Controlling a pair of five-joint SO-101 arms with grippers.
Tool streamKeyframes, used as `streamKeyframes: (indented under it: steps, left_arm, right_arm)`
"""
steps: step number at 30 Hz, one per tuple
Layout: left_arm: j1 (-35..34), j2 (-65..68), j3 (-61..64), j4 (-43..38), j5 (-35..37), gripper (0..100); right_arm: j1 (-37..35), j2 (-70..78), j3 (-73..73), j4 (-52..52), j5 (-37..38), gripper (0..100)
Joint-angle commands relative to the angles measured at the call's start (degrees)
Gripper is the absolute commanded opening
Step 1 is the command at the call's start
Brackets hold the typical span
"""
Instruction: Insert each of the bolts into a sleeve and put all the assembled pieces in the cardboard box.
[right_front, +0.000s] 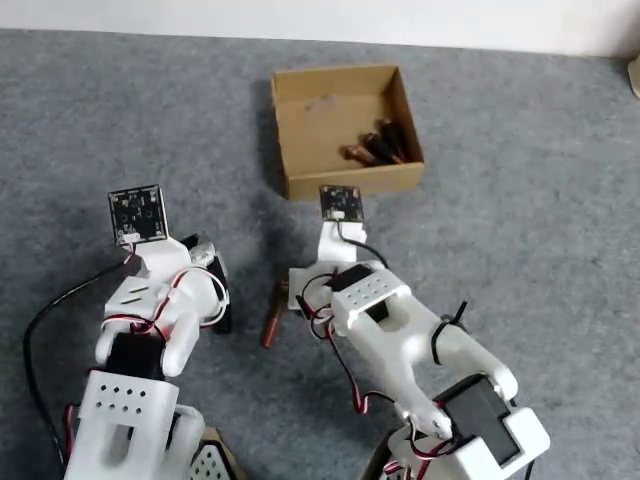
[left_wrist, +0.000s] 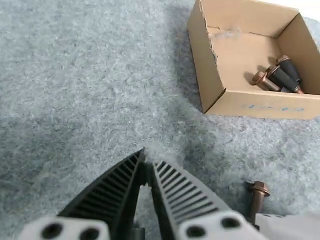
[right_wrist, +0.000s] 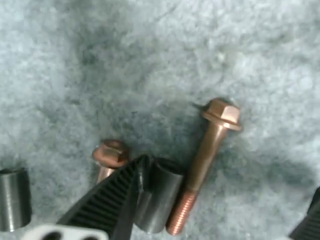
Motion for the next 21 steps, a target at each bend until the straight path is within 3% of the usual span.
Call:
streamKeyframes:
  steps: [1,11,14,21]
  left_arm:
    - [-0.4,0.7,-2.9,-1.2,0.2,1]
    - [-0.3,0.7,-0.9,-4.3,0.1,1]
    - [-0.7,0.7,0.6,-7.9,0.1,1]
    - [-1.3,0.2,0.5,-8.1,0.3,1]
  right_arm:
    - [1.0,-0.3,-2.2,-1.1,-0.4,45.0]
    - [1.2,-2.3,-2.9,-0.9,-0.5,45.0]
    - [-1.2,-6.3,-3.9,-0.8,-0.5,45.0]
    - [-5.9,-8.6,-4.2,3.0,-2.0,45.0]
